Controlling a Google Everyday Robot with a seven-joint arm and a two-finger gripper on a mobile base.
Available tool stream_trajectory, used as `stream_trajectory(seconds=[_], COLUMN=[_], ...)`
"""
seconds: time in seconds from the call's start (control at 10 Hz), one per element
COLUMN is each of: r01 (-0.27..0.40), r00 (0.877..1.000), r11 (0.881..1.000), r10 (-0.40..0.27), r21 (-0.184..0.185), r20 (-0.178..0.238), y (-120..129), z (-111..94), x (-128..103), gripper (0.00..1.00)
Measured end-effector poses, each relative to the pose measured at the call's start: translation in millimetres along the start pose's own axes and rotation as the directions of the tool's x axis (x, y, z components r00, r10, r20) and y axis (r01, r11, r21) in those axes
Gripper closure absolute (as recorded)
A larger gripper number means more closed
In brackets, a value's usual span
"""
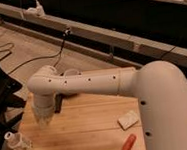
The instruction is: Knock the bottle over
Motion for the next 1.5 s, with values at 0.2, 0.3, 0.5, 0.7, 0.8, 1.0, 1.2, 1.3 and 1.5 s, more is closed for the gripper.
stream_trajectory(seconds=[0.2,0.3,0.5,0.7,0.8,1.0,1.2,1.3,1.5], r01=[0.049,0.06,0.089,0.085,0.087,0.088,0.08,0.074,0.077], r00=[0.997,0.996,0.989,0.99,0.99,0.99,0.99,0.99,0.987], r11=[0.998,0.998,0.995,0.995,0.995,0.995,0.996,0.997,0.996], r10=[-0.051,-0.062,-0.093,-0.09,-0.091,-0.092,-0.083,-0.076,-0.081], r21=[0.031,0.036,0.043,0.043,0.043,0.04,0.026,0.022,0.033], r20=[0.051,0.067,0.111,0.11,0.11,0.111,0.112,0.116,0.14], y=[-14,-17,-21,-20,-20,-20,-15,-13,-17], z=[18,23,36,36,36,37,39,43,56], x=[-24,-31,-49,-48,-48,-48,-47,-48,-59], gripper=[1.0,1.0,1.0,1.0,1.0,1.0,1.0,1.0,1.0])
